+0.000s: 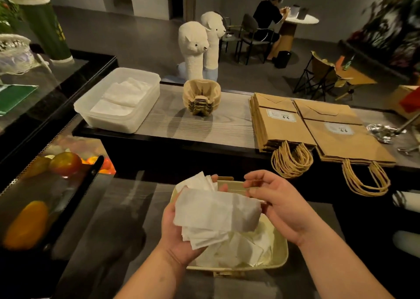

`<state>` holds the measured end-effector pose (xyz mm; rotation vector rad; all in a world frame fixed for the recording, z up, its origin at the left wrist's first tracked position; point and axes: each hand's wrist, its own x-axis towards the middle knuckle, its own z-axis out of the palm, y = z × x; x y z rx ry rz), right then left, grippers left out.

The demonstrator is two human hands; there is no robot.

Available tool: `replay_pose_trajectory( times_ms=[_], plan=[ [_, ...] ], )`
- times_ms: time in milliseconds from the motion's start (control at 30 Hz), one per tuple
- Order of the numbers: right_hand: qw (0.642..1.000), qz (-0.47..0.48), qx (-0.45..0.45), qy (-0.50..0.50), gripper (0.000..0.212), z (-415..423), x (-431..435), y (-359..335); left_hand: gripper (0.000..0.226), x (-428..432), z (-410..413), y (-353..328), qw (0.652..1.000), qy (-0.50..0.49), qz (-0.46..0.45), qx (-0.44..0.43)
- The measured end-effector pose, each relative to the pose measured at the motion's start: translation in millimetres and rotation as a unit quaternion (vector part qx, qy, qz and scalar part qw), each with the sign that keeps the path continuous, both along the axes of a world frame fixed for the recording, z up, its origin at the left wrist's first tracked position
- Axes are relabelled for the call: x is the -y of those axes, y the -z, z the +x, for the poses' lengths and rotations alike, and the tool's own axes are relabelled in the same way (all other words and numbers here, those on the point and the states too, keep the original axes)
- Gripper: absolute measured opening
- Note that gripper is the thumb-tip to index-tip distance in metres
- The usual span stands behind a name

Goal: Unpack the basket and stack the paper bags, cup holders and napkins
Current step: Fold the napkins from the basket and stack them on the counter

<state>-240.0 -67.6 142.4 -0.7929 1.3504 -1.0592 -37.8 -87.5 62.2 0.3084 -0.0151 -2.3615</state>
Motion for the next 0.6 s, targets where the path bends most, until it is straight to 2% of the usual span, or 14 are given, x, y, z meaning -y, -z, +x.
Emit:
replay_pose_trajectory(
  times_ms=[167, 233, 367, 433, 600],
  plan=[
    [0.998, -0.012, -0.062, 0.029, 0.027, 4.3, -7.0, 0.0, 0.068, 0.0, -3.1, -5.5, 0.999, 0.017, 0.041, -0.022],
    [0.989, -0.028, -0.139, 0.047, 0.025, 11.0, -9.5, 1.4, 0.071, -0.7, -6.4, -10.6, 0.998, 0.013, 0.045, -0.047],
    [0.941, -0.03, -0.326, 0.088, 0.013, 30.9, -13.1, 20.3, 0.07, 1.3, -10.8, -10.1, 0.998, -0.019, 0.05, -0.012],
    [0.935, -0.031, -0.335, 0.108, 0.015, 37.5, -13.5, 30.5, 0.07, 5.9, -8.4, -7.1, 0.999, -0.025, 0.047, 0.001],
    [0.963, 0.006, -0.261, 0.072, 0.032, 44.5, -10.9, 37.0, 0.072, 15.8, -1.6, -1.7, 0.999, -0.04, 0.018, -0.002]
  ],
)
